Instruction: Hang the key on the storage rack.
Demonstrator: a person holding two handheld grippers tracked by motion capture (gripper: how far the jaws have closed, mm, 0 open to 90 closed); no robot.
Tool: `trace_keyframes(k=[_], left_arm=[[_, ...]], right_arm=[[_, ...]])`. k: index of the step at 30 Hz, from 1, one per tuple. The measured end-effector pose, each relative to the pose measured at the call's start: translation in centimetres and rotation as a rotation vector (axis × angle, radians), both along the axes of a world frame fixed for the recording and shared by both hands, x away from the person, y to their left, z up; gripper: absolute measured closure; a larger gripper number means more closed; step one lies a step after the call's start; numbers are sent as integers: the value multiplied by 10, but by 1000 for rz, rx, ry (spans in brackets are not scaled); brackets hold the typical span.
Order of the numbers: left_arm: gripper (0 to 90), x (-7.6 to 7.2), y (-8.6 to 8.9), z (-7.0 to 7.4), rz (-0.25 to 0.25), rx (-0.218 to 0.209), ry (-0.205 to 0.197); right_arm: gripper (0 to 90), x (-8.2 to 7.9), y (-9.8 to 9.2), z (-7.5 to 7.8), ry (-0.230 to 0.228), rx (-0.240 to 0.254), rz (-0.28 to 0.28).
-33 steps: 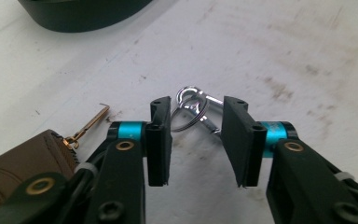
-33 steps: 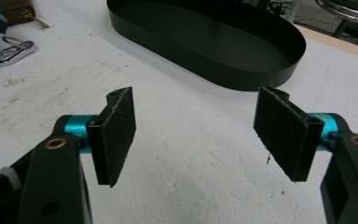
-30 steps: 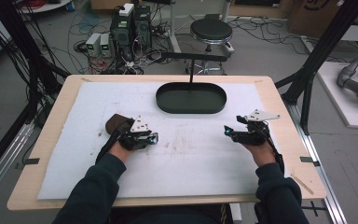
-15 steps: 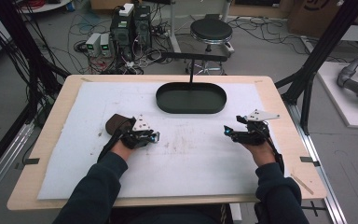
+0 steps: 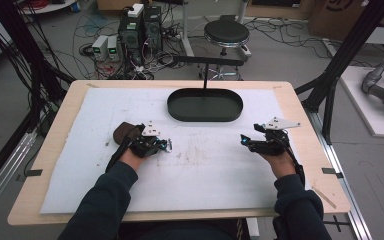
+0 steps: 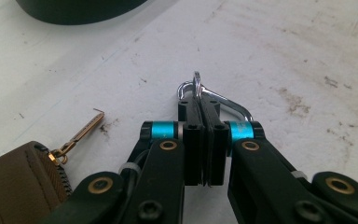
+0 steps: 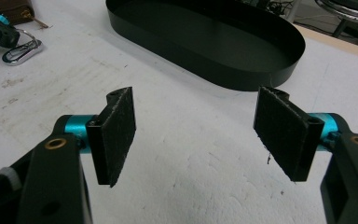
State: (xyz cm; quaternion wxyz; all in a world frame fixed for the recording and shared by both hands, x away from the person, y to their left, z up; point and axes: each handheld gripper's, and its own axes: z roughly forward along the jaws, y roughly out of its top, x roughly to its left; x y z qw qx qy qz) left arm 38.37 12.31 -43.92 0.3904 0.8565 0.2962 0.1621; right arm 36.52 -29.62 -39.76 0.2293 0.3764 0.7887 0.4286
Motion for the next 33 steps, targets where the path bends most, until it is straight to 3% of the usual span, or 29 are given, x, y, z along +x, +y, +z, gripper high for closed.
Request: trace_keyframes(k=[2, 9, 13, 14, 20, 26, 33], left_arm=[[880, -1, 2, 3, 0, -44, -3], [880, -6, 7, 15, 8, -123, -41], [880, -7, 9, 22, 13, -126, -59], [880, -7, 11, 30, 19, -149, -77], [880, -1, 12, 51, 24, -177, -118], [880, 20, 11, 77, 40, -206, -154], [880, 61, 5, 106, 40, -232, -179]], right_arm=[[300, 0, 0, 0, -1, -3, 2], [300, 0, -1, 0, -4, -5, 2], [300, 0, -1, 0, -1, -1, -1], [300, 0, -1, 0, -1, -2, -1], [300, 0, -1, 1, -2, 6, -1], [300, 0, -3, 1, -6, 21, -1], [300, 1, -6, 3, -19, 49, -4]])
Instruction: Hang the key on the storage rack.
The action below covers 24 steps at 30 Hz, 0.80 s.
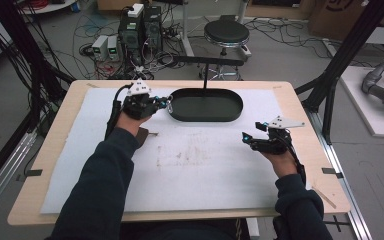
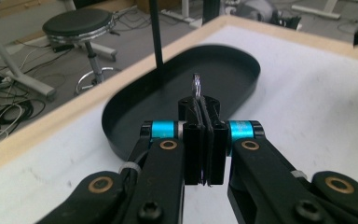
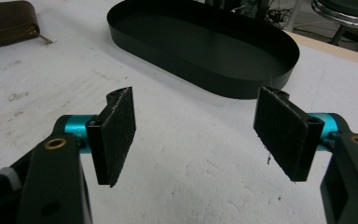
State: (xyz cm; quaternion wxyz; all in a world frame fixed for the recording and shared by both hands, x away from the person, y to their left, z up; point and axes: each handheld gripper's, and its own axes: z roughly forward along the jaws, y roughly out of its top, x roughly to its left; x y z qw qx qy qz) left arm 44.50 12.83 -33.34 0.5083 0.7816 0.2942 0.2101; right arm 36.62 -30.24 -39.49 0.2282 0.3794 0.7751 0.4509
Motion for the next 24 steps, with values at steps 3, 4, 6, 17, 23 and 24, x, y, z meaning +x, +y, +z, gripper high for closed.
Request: trace_keyframes(k=[3, 4, 6, 17, 23, 24], left_arm=[[880, 19, -7, 11, 2, 16, -11], [880, 31, -9, 17, -3, 8, -17], [880, 37, -11, 19, -4, 3, -21], [879, 90, -26, 28, -1, 58, -44], [879, 107, -22, 24, 31, 45, -35], [879, 107, -22, 24, 31, 45, -35]], right_arm=[[299, 0, -3, 1, -3, 16, -9], [299, 0, -4, 1, -1, 22, -10], [299, 0, -5, 2, -2, 33, -15], [299, 1, -7, 1, -2, 36, -5], [299, 0, -9, -2, 6, 31, 0], [299, 0, -9, -2, 6, 31, 0]])
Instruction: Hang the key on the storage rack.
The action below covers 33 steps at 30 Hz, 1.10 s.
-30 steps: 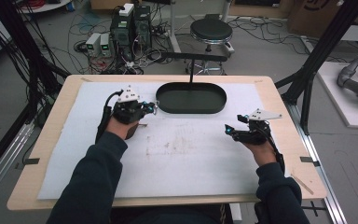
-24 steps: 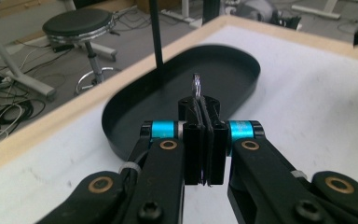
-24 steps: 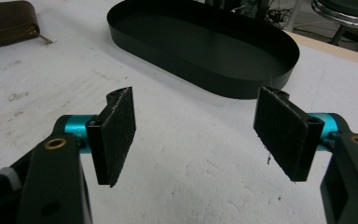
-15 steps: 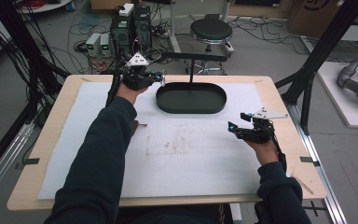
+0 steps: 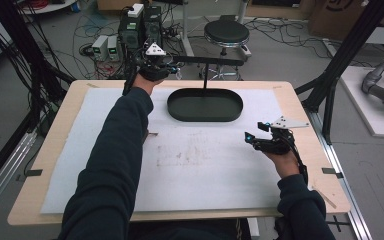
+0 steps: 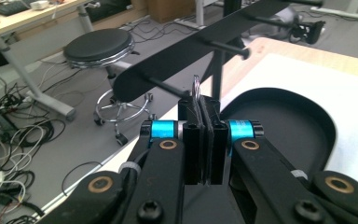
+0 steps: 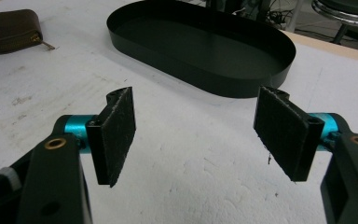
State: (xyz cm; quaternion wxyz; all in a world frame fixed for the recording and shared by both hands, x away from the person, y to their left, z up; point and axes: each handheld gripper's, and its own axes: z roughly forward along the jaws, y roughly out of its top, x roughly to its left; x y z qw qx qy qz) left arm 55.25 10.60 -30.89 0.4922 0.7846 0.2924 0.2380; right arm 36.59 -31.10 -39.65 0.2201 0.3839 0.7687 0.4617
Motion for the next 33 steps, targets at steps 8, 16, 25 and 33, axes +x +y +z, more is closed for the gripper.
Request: trace_keyframes(k=[8, 16, 25, 33], left_arm=[[879, 15, -8, 1, 43, 0, -11], [876, 23, -10, -8, 65, -18, 12], [861, 17, -9, -8, 42, -34, 19], [500, 11, 1, -8, 136, -75, 40]], right_arm=[[299, -4, -4, -2, 7, -3, -17], [299, -6, -6, -3, 14, -7, -24], [299, -5, -7, -4, 16, -2, -22], [299, -5, -7, -4, 14, -2, -17]])
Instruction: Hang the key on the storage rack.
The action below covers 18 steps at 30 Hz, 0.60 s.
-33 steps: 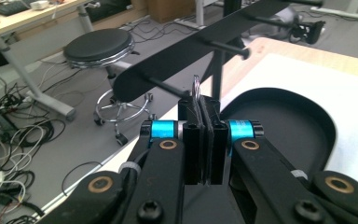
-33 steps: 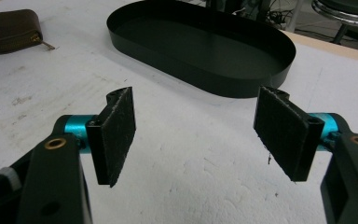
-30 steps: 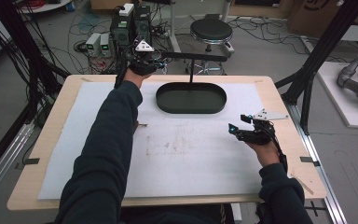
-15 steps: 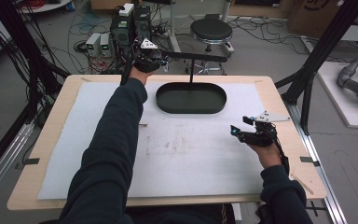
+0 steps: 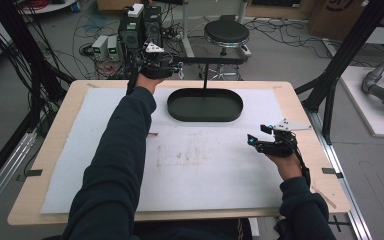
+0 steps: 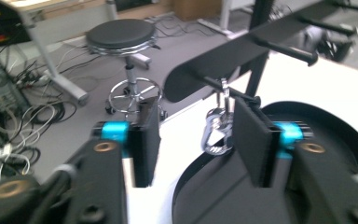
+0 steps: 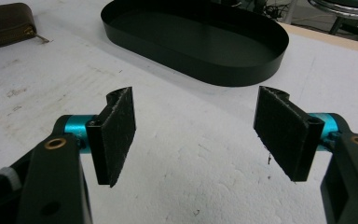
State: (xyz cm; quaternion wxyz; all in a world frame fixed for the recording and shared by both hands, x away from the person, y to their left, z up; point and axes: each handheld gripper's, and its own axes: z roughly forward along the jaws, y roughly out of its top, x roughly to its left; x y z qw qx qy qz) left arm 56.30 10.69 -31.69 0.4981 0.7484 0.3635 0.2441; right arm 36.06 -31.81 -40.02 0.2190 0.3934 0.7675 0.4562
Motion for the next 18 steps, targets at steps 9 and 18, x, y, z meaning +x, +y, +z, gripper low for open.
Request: trace_keyframes(k=[9, 18], left_arm=[[361, -65, 29, -5, 4, -72, -43], [183, -131, 56, -16, 23, -117, -114]], right_arm=[[299, 7, 3, -5, 11, -2, 17], [228, 8, 5, -2, -1, -9, 7]])
